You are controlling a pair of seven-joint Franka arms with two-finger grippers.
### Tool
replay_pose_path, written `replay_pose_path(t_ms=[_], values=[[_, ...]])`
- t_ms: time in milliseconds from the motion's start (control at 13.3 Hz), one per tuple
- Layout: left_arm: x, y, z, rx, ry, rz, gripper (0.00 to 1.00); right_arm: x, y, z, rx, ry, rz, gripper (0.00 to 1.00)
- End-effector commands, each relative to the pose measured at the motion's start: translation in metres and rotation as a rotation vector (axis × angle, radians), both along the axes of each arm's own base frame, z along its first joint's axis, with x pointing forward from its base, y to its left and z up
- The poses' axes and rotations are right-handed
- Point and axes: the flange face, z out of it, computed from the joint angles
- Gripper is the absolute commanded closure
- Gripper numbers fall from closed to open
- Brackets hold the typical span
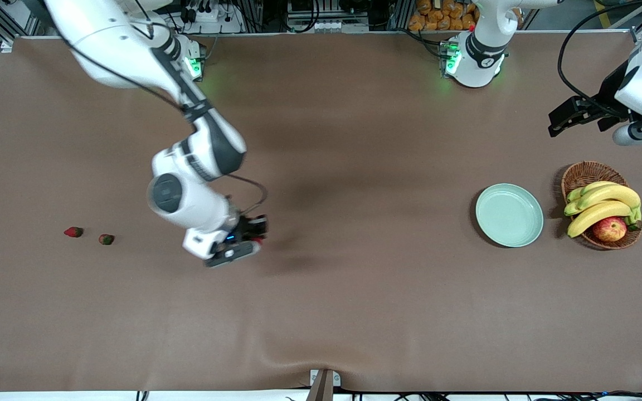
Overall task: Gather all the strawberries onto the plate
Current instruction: 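Set the strawberry down mid-table with the right gripper while the left gripper approaches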
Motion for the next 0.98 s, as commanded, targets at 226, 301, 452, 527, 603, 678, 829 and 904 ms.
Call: replay_pose_path(t_ms=[226,301,452,527,603,678,829,904], values=[[0.014,-0.021,-0.014,-0.073,-0.013,-0.017,0.00,-0.041,0.120,-0.017,0.067,0.024,-0.186,1.00],[0.016,-0.030,-0.018,-0.073,-0.014,-0.030,0.00,-0.052,0.140,-0.023,0.085,0.022,-0.222,1.00],[0.019,-0.051,-0.027,-0.073,-0.011,-0.006,0.00,-0.069,0.163,-0.039,0.109,0.018,-0.251,1.00],[0.020,-0.066,-0.032,-0.070,-0.012,0.009,0.00,-0.076,0.172,-0.049,0.115,0.018,-0.264,1.00],[0.023,-0.079,-0.040,-0.068,-0.009,0.031,0.00,-0.084,0.183,-0.058,0.134,0.010,-0.278,1.00],[0.023,-0.093,-0.044,-0.064,-0.013,0.040,0.00,-0.093,0.193,-0.067,0.144,0.002,-0.283,1.00],[0.030,-0.109,-0.061,-0.066,-0.002,0.058,0.00,-0.100,0.200,-0.087,0.142,0.002,-0.284,1.00],[0.033,-0.114,-0.068,-0.069,0.000,0.062,0.00,-0.106,0.205,-0.094,0.145,0.000,-0.278,1.00]])
